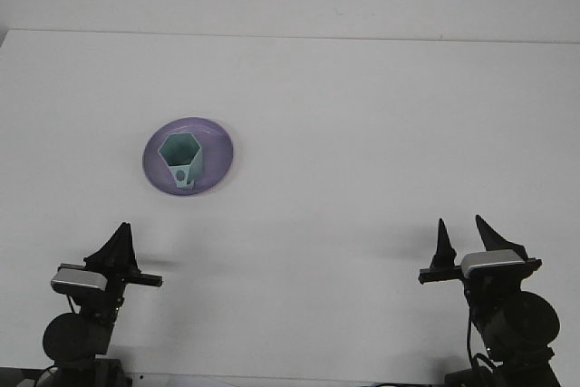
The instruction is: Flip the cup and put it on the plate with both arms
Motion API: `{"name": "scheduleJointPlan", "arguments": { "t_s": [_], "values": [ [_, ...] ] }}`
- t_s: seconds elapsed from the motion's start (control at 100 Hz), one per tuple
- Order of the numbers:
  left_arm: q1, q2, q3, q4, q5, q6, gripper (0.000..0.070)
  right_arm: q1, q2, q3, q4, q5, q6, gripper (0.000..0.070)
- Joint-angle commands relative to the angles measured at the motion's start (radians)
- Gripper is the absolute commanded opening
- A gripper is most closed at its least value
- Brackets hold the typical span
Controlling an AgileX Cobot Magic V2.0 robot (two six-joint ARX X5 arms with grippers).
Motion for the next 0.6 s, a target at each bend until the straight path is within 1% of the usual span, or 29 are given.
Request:
{"name": "scheduleJointPlan", "arguments": {
  "t_s": [0.0, 0.03, 0.11, 0.16, 0.21, 0.24, 0.33, 0.42, 0.59],
  "values": [
    [0.000, -0.001, -0.021, 0.010, 0.001, -0.003, 0.0015, 0.000, 0.005, -0.001, 0.010, 0.001, -0.004, 0.0413],
    [0.000, -0.001, -0.021, 0.010, 0.001, -0.003, 0.0015, 0.000, 0.005, -0.001, 0.010, 0.002, -0.014, 0.0413],
    [0.000, -0.001, -0.021, 0.010, 0.001, -0.003, 0.0015, -0.002, 0.005, -0.002, 0.013, 0.019, -0.091, 0.0413],
    [0.000, -0.001, -0.021, 0.011, 0.001, -0.003, 0.0015, -0.014, 0.003, -0.007, 0.014, 0.025, -0.084, 0.0413],
    [0.000, -0.001, -0.021, 0.010, 0.001, -0.003, 0.0015, -0.043, -0.014, -0.032, 0.034, 0.024, -0.098, 0.0413],
    [0.000, -0.001, -0.021, 0.010, 0.001, -0.003, 0.0015, -0.065, -0.029, -0.057, 0.063, 0.008, -0.113, 0.0413],
    [0.000, -0.001, -0.021, 0.010, 0.001, -0.003, 0.0014, -0.131, -0.104, -0.160, 0.149, -0.081, -0.174, 0.0413],
    [0.000, -0.001, -0.021, 0.010, 0.001, -0.003, 0.0014, -0.182, -0.189, -0.265, 0.209, -0.135, -0.219, 0.0413],
    [0.000, -0.001, -0.021, 0.010, 0.001, -0.003, 0.0014, -0.230, -0.306, -0.407, 0.235, -0.143, -0.220, 0.0413]
  ]
}}
